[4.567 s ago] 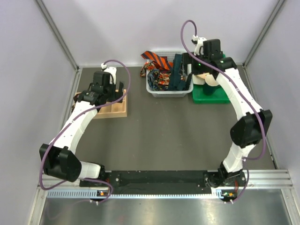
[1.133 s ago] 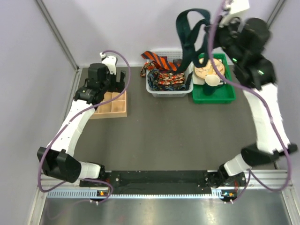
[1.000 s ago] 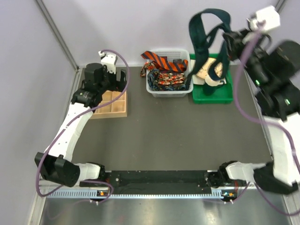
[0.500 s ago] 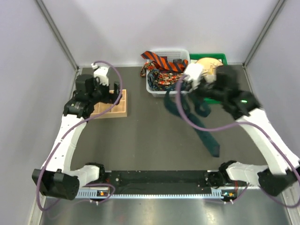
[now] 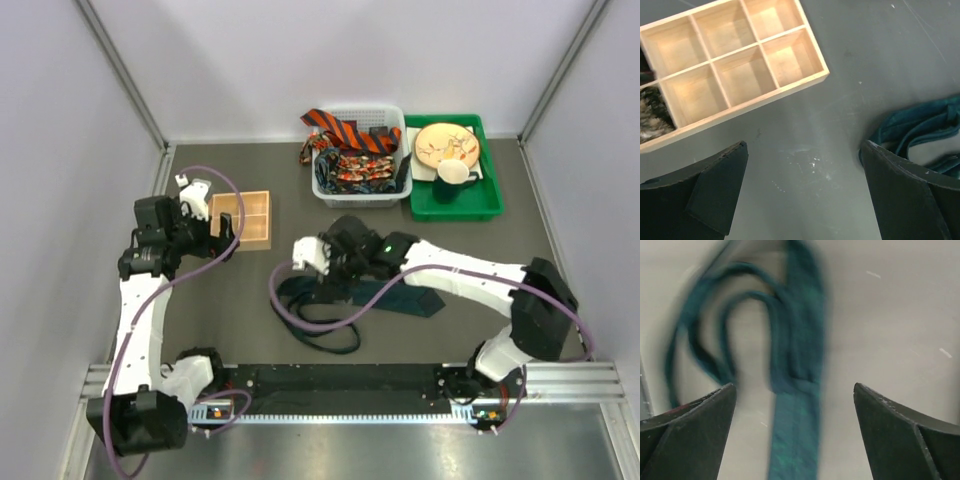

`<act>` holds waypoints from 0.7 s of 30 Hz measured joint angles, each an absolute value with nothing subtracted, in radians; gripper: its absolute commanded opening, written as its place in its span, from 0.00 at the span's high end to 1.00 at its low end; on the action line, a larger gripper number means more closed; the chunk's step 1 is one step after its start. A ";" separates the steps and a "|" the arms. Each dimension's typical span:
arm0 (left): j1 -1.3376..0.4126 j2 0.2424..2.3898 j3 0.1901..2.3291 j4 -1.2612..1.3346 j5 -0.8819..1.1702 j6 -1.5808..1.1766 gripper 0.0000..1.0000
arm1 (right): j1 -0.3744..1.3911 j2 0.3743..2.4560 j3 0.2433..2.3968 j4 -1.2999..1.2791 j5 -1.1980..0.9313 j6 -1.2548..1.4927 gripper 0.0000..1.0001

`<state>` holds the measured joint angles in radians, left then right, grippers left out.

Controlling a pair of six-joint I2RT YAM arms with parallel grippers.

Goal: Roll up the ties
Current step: Place the tie at the center of the board.

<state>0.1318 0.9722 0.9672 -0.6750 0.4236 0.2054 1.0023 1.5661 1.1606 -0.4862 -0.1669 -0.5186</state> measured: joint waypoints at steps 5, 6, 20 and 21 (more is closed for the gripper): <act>0.135 1.029 0.952 -0.691 0.642 0.390 0.01 | 0.785 1.411 1.162 -0.607 -0.220 -0.489 0.01; 0.130 1.040 0.952 -0.710 0.691 0.454 0.02 | 0.727 1.373 1.162 -0.645 -0.241 -0.481 0.03; -0.944 1.081 0.795 -0.701 0.659 0.789 0.29 | 0.460 1.262 0.992 -0.982 -0.385 -0.456 0.14; -1.003 1.106 0.789 -0.672 0.635 0.776 0.32 | 0.455 1.288 0.988 -0.982 -0.385 -0.457 0.15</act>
